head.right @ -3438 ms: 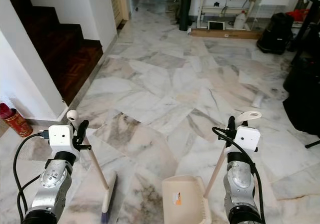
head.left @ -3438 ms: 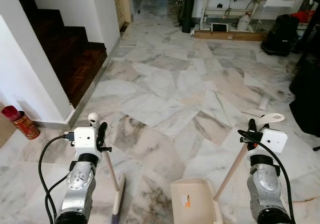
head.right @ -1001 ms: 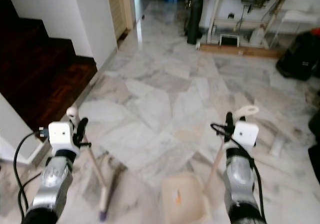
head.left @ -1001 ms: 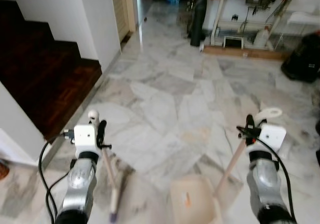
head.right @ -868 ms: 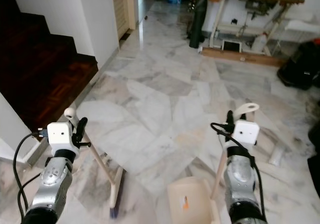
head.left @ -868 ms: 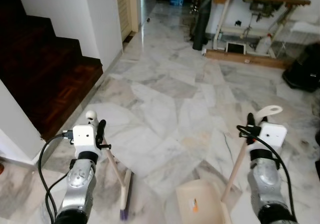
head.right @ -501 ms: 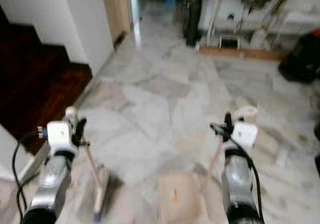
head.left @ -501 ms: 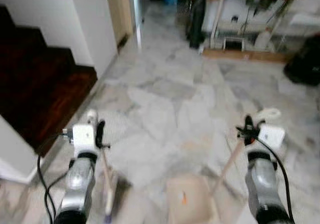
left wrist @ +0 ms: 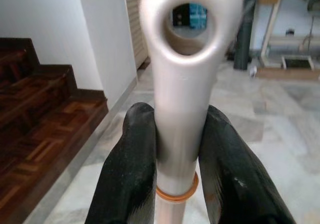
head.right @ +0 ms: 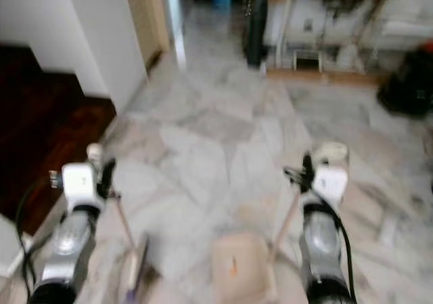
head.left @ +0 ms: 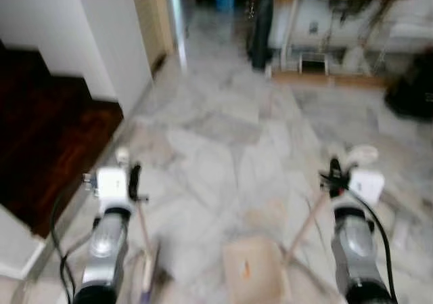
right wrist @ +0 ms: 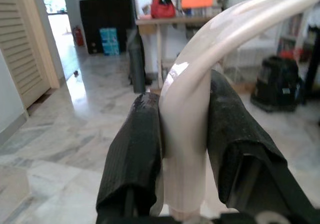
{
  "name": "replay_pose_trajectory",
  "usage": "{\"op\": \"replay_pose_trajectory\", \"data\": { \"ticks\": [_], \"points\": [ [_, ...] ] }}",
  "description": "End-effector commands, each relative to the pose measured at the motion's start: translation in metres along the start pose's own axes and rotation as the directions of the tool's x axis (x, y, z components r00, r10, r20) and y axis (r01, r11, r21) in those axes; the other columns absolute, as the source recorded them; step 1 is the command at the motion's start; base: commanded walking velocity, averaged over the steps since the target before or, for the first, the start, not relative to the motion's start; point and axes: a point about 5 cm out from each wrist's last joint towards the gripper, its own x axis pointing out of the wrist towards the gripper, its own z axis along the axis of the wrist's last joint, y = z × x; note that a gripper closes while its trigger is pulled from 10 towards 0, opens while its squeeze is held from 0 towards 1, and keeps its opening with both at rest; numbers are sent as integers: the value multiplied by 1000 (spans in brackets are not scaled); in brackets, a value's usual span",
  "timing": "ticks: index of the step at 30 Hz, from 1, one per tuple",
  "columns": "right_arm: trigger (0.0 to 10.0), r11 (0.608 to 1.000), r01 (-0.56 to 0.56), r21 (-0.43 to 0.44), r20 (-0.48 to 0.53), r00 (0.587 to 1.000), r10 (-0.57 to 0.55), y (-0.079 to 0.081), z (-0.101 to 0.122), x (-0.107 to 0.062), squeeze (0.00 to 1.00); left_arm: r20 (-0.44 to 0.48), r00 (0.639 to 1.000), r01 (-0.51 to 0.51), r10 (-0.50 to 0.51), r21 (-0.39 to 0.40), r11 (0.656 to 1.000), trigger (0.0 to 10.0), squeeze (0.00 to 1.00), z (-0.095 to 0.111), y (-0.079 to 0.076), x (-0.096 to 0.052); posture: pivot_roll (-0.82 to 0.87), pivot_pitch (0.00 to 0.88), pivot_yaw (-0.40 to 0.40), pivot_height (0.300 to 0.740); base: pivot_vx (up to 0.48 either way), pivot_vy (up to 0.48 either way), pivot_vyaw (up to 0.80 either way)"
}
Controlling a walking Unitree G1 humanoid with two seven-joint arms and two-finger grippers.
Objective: Sweep floor
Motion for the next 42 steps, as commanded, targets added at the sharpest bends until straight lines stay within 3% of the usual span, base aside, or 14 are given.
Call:
{"op": "replay_pose_trajectory", "data": {
  "ticks": [1, 42],
  "points": [
    [10000, 1000, -14, 6, 61, 998, 14, 5, 13, 8, 0, 38, 999, -4, 3, 17, 1000, 10000, 0, 8, 4, 4, -18, 0, 0, 740, 394, 0, 0],
    [10000, 1000, -18, 6, 67, 998, 18, 4, 13, 6, 0, 36, 999, 12, -13, 16, 1000, 10000, 0, 7, 0, 3, -32, 0, 7, 740, 391, 0, 0]
  ]
}}
